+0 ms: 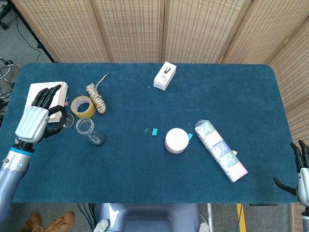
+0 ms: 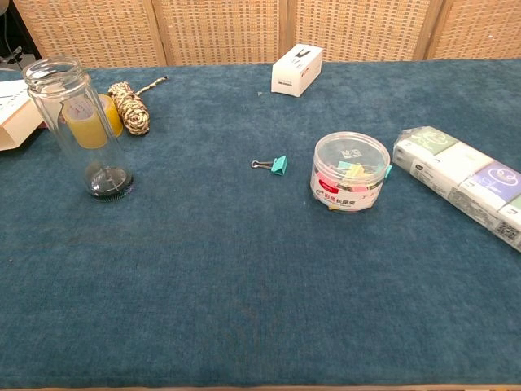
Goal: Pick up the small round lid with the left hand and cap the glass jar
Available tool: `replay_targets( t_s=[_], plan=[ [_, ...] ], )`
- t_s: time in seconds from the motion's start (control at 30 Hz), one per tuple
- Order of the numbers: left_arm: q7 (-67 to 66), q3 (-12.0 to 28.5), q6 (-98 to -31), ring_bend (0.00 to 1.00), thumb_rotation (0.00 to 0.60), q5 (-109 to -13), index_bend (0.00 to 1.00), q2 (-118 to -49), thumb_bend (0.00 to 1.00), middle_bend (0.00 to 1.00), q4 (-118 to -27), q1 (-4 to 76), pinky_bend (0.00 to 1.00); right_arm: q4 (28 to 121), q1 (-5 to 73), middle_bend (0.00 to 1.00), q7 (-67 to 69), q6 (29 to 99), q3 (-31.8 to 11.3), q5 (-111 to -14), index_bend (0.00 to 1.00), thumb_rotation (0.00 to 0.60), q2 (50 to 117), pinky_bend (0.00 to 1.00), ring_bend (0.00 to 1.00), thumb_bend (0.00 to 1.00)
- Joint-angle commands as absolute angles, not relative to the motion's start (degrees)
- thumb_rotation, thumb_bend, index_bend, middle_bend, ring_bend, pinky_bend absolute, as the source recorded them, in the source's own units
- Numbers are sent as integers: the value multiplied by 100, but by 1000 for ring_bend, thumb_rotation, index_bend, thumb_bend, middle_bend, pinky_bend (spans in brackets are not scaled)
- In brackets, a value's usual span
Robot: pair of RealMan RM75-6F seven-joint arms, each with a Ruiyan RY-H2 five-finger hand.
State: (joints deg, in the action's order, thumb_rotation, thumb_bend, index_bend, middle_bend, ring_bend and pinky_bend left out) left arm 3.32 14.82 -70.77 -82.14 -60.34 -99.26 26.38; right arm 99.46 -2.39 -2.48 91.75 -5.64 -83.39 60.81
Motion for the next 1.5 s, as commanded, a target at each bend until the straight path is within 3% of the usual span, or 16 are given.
replay_targets(
  t_s=[0.03, 0.33, 1.5],
  plan=[
    [154, 1575, -7037, 0, 600, -8123, 617, -5997, 503, 0, -10104, 2768, 0, 9938, -237, 0, -238, 9168, -568, -8333, 37, 600, 6074, 0, 0, 0],
    [20, 1511, -6582, 0, 600, -7638, 617, -6386, 503, 0, -9937, 3058, 0, 9934, -238, 0, -242, 9167, -574, -8322, 36, 600, 6072, 0, 0, 0],
    [164, 1209, -6384, 0, 600, -7491, 617, -6794, 503, 0, -9460, 3194, 0, 9936, -242, 0, -224, 9192, -593, -8325, 32, 600, 6061, 0, 0, 0]
  ],
)
